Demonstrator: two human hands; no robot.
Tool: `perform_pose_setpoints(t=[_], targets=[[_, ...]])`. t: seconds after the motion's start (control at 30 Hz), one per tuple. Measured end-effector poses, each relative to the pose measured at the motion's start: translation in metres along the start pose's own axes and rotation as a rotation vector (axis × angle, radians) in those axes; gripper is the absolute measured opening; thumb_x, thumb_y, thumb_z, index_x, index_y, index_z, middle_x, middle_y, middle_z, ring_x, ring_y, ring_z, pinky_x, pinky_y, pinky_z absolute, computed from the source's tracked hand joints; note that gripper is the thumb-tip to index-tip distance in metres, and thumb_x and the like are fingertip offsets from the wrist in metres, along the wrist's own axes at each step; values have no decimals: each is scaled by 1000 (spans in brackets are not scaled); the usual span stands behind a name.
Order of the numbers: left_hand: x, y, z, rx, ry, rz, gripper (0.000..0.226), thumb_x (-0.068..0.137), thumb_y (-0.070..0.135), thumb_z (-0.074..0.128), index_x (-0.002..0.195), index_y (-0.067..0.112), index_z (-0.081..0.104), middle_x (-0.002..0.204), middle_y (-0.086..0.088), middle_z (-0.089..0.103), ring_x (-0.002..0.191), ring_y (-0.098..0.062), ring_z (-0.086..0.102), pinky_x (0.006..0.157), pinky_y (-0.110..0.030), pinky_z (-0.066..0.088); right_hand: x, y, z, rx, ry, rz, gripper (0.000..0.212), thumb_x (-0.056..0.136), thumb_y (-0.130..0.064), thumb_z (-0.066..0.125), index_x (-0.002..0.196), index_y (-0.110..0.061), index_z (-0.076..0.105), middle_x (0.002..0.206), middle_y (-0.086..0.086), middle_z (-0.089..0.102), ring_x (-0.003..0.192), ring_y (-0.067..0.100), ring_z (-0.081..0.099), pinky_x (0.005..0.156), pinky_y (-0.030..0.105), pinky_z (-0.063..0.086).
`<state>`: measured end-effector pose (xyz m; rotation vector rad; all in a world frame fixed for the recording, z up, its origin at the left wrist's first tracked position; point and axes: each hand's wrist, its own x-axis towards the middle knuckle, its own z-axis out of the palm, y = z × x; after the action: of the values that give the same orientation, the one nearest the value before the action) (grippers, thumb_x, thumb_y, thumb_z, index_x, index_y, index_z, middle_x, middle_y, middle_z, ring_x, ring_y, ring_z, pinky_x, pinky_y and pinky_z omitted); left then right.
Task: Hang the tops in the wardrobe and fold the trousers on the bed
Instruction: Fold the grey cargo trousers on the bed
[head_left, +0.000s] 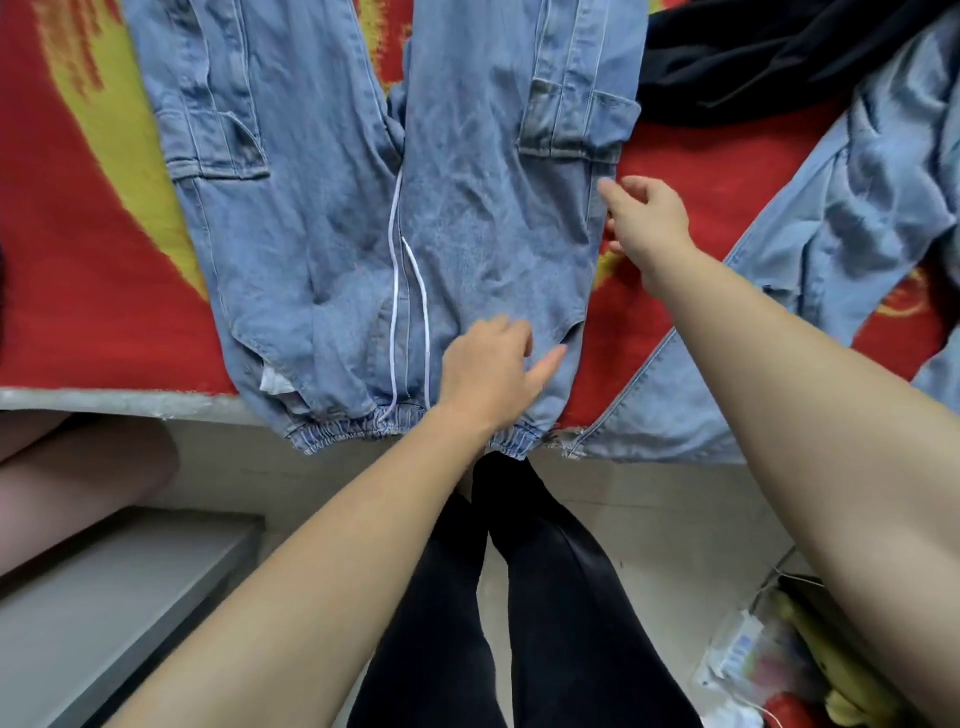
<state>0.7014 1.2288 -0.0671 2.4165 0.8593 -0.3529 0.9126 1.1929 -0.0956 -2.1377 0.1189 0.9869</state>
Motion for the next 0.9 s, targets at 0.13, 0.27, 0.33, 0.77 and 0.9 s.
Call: perform_pose_setpoints(t=[0.13,0.27,0.33,0.77,0.9], targets=[[-5,20,26,136,-209,-141,47,83,55,64,106,16,56,108,-6,59,105,-30,55,77,-40,45,1,-9,-3,-14,-77,-72,18,92,-30,65,106,-21,71,100,-3,71,74,6,62,68,23,52],[-1,13,24,-184,-208,-398,22,77,9,58,96,19,63,99,-6,69,97,-30,61,75,-34,46,-1,-21,-8,27,-108,-74,11,86,-18,65,75,-20,67,78,-1,62,57,9,47,51,23,40],[0,7,17,-268,-227,-413,17,72,13,61,86,22,64,91,-1,69,91,-26,61,77,-34,50,-3,-28,-6,55,-106,-49,11,83,-15,65,73,-18,63,76,4,54,61,14,45,53,27,36],[-14,-73,-43,-1090,-149,-693,21,65,13,57,50,21,43,50,4,37,51,-16,34,50,-27,29,-51,-101,77,673,-211,82,4,89,-6,62,92,-6,60,62,2,59,45,8,54,43,19,42],[-19,-133,-81,-1329,-182,-827,23,54,10,50,39,22,37,42,7,32,38,-13,31,41,-17,26,-69,-147,142,524,-233,-26,13,91,-5,57,81,-9,52,50,-4,50,42,8,52,42,19,42]])
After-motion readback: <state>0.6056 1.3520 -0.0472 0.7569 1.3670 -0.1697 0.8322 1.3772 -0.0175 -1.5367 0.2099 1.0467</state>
